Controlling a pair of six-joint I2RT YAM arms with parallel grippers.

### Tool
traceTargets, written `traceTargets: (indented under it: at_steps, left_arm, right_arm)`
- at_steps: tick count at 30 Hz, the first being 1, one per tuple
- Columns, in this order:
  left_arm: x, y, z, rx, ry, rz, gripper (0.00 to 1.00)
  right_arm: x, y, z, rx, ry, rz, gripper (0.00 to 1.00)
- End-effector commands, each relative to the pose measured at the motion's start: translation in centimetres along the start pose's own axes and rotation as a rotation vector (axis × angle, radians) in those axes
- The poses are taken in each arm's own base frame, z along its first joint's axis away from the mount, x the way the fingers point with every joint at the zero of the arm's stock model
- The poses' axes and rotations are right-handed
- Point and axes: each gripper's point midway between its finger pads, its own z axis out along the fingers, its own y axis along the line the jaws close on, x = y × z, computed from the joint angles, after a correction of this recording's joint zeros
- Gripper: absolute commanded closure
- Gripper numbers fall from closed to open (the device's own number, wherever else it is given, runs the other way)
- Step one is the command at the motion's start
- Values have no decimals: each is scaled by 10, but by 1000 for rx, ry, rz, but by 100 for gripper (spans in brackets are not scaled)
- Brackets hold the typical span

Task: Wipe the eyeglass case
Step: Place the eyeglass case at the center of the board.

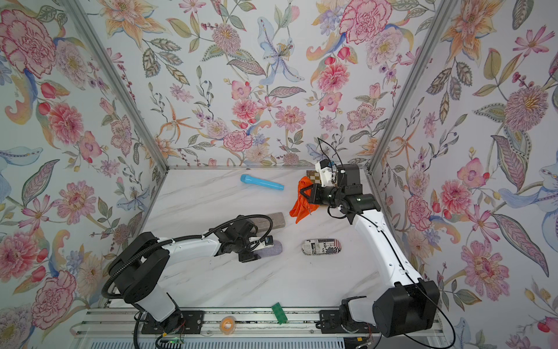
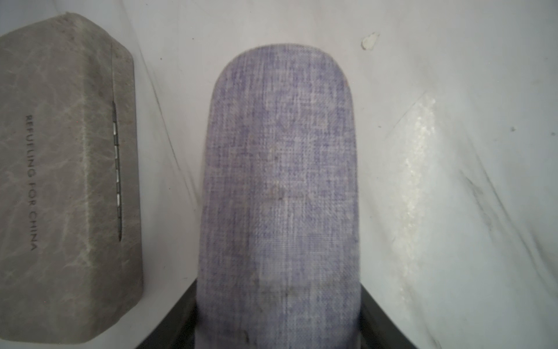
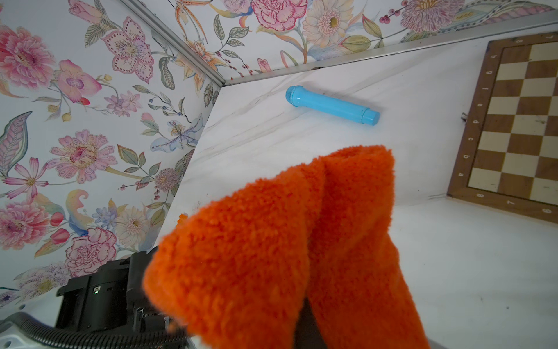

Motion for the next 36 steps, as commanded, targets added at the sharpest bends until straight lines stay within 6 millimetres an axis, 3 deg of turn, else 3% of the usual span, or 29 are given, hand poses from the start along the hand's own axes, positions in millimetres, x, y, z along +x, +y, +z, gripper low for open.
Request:
traceTargets:
  at_steps: [1,13,21,27,31,36]
  left_arm:
    - [-19,7,3,-18,-53,41,55]
    - [-18,-1,15,18,-46,37,51]
    - [-17,-6,20,61,-22,36,42]
    - [-19,-2,17,32,-24,32,24]
    - [-28,3,13,20,-46,31,1]
    - [-46,9,0,9,-91,29,1]
  right_arm:
    - [-19,8,-2,-29,-46,-38,100]
    - [-20,7,1,-35,-55,-32,100]
    - [-23,9,1,-39,-60,-38,100]
    - [-26,12,-1,-47,-67,-50,100]
    - [-25,12,-1,-53,-65,-51,100]
    - [-25,15,-4,-55,-69,-53,100]
